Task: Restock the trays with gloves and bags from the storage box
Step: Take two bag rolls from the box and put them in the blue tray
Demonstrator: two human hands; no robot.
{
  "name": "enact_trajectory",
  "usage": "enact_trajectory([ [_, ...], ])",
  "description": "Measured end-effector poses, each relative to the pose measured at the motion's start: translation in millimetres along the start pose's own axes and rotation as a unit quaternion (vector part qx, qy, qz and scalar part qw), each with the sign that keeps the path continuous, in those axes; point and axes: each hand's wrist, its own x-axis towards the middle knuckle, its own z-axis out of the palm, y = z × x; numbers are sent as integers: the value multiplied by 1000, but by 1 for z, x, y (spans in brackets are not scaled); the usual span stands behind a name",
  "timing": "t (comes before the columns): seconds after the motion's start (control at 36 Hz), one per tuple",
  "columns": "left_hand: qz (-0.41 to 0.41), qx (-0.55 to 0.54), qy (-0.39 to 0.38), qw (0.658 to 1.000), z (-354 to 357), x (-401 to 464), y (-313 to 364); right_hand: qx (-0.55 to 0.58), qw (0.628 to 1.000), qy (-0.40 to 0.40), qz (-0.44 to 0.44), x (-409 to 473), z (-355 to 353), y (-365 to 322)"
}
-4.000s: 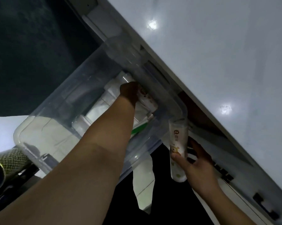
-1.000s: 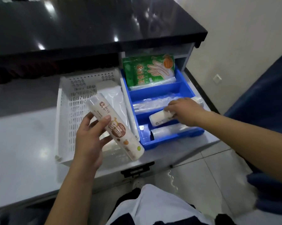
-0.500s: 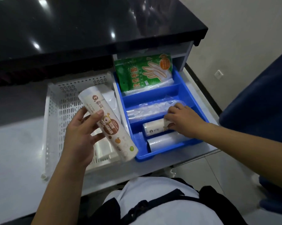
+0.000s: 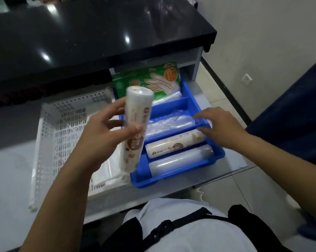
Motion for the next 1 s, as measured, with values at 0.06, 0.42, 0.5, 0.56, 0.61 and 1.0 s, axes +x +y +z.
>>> enact_trajectory([
  [0.06,20,110,-65,992,18,9,11,101,992,40,59,-10,-13,12],
  [0.42,61,596,-170,782,176,48,-34,321,924,61,199,-70,11,43],
  [0.5,62,570,-159,804,184,50,-40,314,932,39,176,-77,18,40],
  [0.56,62,545,-160,820,183,49,-43,295,944,30,142,-78,21,37],
  [0.61,56,508,-156,845,180,47,-44,269,957,18,111,-77,22,34],
  [1.0,-282,-61,201,936,82,-37,-40,-76,978,-80,-177,-30,20,6],
])
